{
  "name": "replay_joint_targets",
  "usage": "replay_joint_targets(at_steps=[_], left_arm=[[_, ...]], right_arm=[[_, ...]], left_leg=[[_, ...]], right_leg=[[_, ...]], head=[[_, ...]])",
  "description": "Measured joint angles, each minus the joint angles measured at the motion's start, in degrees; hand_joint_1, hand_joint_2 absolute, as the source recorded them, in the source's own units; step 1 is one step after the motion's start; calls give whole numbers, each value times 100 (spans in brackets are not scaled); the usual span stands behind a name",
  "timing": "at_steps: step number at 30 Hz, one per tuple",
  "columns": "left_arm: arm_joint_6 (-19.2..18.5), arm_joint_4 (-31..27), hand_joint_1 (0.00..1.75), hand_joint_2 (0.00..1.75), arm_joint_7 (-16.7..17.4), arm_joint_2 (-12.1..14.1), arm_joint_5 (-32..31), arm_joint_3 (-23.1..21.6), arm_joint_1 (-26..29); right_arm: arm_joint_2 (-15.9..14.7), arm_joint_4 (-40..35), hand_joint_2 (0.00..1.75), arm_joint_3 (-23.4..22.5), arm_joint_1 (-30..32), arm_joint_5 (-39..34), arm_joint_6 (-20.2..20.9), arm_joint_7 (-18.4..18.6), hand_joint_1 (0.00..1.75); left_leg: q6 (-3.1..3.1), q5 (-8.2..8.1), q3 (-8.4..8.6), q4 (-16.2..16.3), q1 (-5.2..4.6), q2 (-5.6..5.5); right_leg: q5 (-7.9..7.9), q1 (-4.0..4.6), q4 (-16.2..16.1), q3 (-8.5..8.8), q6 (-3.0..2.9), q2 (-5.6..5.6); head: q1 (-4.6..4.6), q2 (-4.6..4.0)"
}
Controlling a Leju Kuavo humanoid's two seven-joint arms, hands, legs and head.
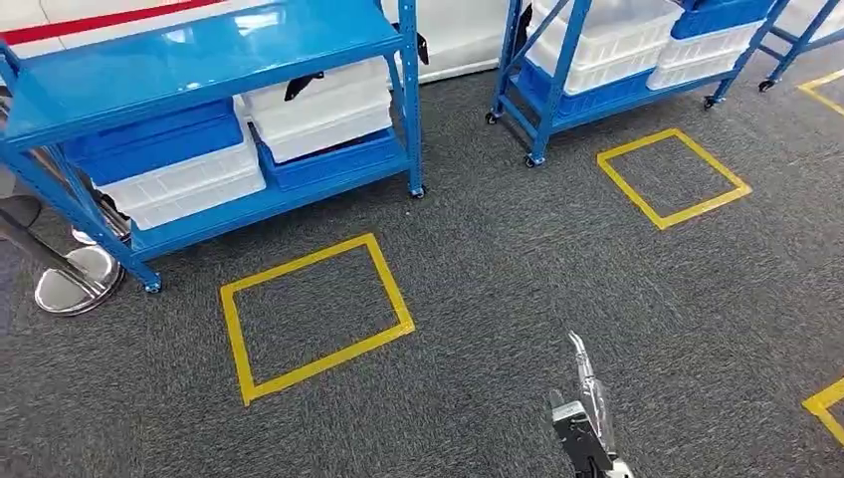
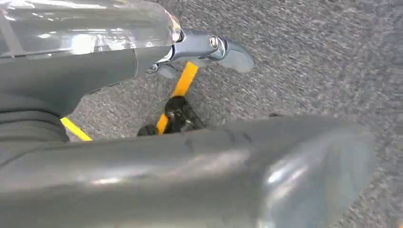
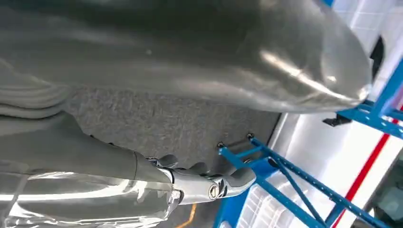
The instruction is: Take the parts from the cabinet and place them on the table.
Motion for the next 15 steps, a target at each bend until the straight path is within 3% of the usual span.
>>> replay_joint_targets(at_steps=[2,3,4,5,7,8,9,12,13,14,15], left_arm=[[7,0,0,0,-29,13,0,0,-21],[7,0,0,0,-29,13,0,0,-14],[9,0,0,0,-29,13,0,0,1],[13,0,0,0,-26,15,0,0,6],[44,0,0,0,-24,33,0,0,13],[52,0,0,0,-24,35,0,0,8],[66,0,0,0,-22,57,0,0,-22],[85,0,0,0,-68,33,0,0,-46],[137,0,0,0,-129,-76,-4,-2,-56],[186,-2,0,0,-197,-182,-4,-4,-52],[276,-2,0,0,-278,-258,-7,-4,-52]], right_arm=[[-195,125,0,18,31,-430,26,-160,0],[-265,162,0,22,45,-577,24,-195,0],[-345,197,0,35,65,-674,18,-234,0],[-405,215,0,46,73,-720,-13,-252,0],[-475,228,0,118,76,-757,-213,-256,0],[-484,225,0,149,77,-729,-333,-256,0],[-486,228,0,216,84,-646,-532,-256,0],[-499,221,0,371,83,-448,-707,-204,0],[-497,221,0,432,53,-335,-776,-118,0],[-486,225,0,472,20,-193,-846,-33,0],[-457,228,0,525,-11,-22,-900,61,0]], left_leg=[[-40,-483,-532,1058,17,74],[-46,-550,-691,1361,23,86],[-44,-466,-731,1401,29,91],[-29,-259,-611,1141,30,93],[35,261,-116,153,21,134],[96,409,91,-293,-18,359],[124,335,121,-416,-86,444],[177,347,99,-400,-89,281],[225,382,149,-482,-57,226],[257,410,189,-525,-34,186],[296,417,192,-537,-32,156]], right_leg=[[-20,14,5,9,-22,-86],[-26,20,6,11,-21,-111],[-42,24,6,25,-11,-130],[-61,28,6,47,-4,-135],[-87,37,8,122,12,-188],[-109,44,5,145,18,-213],[-134,89,31,150,63,-225],[-142,75,-20,176,137,-363],[-168,95,-27,213,192,-409],[-234,50,61,209,222,-291],[-436,48,348,65,228,-182]], head=[[0,0],[0,0],[0,0],[0,0],[0,0],[0,0],[0,0],[4,0],[4,0],[4,0],[4,0]])
